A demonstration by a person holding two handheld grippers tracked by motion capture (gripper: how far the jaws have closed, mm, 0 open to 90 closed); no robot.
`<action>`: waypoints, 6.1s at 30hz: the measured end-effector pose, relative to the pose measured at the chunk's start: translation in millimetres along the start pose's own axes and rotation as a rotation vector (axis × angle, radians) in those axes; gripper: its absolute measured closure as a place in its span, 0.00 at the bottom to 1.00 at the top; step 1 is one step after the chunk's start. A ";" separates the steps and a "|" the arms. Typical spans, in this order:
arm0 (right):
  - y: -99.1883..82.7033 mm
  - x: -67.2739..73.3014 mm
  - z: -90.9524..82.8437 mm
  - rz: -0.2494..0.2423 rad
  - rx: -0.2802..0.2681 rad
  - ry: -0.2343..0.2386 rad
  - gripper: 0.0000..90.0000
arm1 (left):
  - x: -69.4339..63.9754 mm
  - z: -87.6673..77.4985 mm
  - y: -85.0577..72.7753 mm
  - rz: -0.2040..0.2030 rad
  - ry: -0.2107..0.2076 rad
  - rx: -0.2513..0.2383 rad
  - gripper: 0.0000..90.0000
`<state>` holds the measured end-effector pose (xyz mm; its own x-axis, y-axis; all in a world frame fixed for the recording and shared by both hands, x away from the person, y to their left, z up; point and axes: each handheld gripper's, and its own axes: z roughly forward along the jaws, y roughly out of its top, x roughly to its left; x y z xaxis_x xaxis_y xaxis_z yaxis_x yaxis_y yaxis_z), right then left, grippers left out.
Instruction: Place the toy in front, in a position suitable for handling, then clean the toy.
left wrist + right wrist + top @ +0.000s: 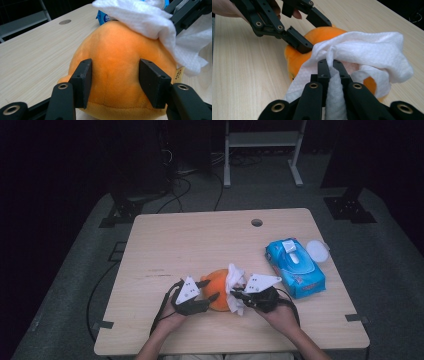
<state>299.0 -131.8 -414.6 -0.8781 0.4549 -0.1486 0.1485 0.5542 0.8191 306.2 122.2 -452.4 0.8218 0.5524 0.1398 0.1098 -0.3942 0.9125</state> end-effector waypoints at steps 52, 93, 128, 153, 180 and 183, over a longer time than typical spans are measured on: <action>-28.2 -28.5 -8.3 0.127 0.045 -0.089 0.95 | 7.2 -1.4 -4.8 -0.024 0.009 0.011 0.50; -9.6 -11.8 0.9 0.087 0.013 -0.044 0.95 | -11.1 0.1 6.0 0.039 -0.004 0.047 0.24; 9.4 2.8 11.9 0.049 -0.001 -0.015 0.95 | -14.4 8.4 4.3 -0.002 0.026 0.042 0.46; -17.0 -41.4 -8.1 0.216 -0.034 -0.086 0.95 | -9.3 8.8 3.3 -0.039 0.023 0.003 0.44; -17.2 -25.4 -8.4 0.226 -0.051 -0.020 0.95 | -7.4 12.6 3.6 -0.001 0.033 -0.038 0.23; -16.0 -23.0 -9.3 0.225 -0.055 -0.016 0.95 | -9.1 11.1 6.3 0.006 0.027 -0.019 0.44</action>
<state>312.7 -157.7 -419.1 -0.8180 0.5743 0.0328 0.3144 0.3987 0.8615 305.6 106.5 -452.2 0.8068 0.5701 0.1551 0.0945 -0.3837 0.9186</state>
